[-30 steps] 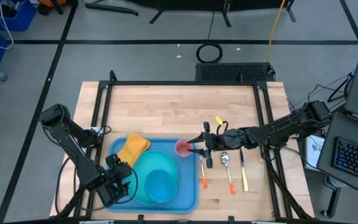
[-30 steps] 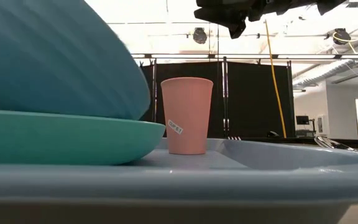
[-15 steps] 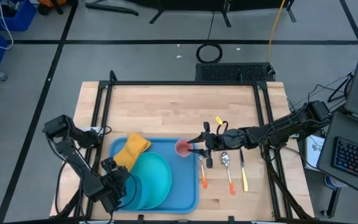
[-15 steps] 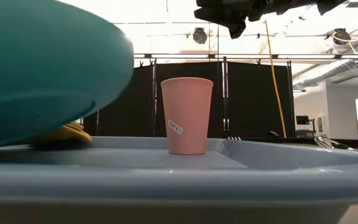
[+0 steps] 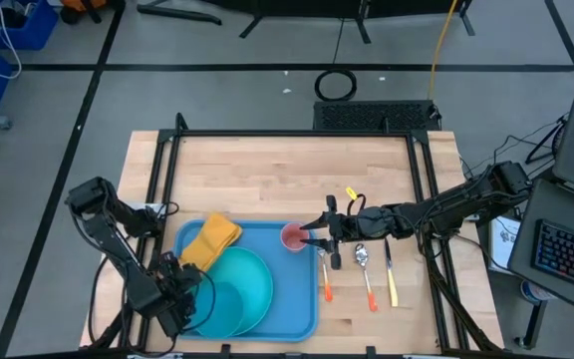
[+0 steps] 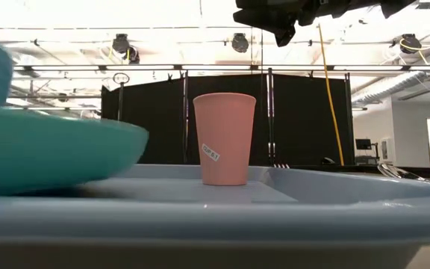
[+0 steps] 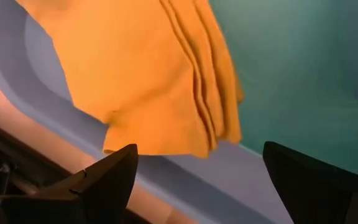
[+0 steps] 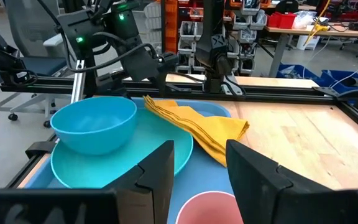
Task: Set up tray
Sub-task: Put the yellow table napkin on top of the blue tray to the left of the green plate
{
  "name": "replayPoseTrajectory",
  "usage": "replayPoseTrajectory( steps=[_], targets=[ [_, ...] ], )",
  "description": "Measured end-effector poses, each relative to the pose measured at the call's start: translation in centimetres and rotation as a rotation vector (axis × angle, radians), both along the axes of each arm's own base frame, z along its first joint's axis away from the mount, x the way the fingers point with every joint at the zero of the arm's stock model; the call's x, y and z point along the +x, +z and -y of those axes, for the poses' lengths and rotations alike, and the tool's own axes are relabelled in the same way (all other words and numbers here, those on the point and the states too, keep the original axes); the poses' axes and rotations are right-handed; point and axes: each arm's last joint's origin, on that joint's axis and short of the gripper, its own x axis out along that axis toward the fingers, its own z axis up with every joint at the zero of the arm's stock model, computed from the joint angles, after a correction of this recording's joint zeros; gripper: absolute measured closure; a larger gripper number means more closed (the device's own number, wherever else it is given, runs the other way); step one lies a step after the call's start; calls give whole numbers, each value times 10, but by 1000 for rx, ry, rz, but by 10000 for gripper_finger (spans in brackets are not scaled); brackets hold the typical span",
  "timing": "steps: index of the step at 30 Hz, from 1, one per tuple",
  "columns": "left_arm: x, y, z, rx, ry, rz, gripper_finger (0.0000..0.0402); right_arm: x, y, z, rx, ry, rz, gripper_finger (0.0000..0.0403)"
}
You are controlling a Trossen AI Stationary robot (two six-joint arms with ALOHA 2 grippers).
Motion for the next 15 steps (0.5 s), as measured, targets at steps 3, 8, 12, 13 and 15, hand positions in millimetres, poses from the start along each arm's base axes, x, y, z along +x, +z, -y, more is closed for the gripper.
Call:
replayPoseTrajectory(
  steps=[3,8,12,13,15],
  targets=[
    [1,5,2,-10,-21,-19,51,0,0,0,0,0,-1,268],
    [0,20,2,27,-1,-62,51,0,0,0,0,0,-1,268],
    [-3,25,5,25,25,-57,51,0,0,0,-1,0,-2,268],
    [-3,23,6,14,32,-54,51,0,0,0,-1,0,-2,268],
    [-4,16,7,-23,56,-78,51,0,0,0,-1,0,-4,268]
  ],
)
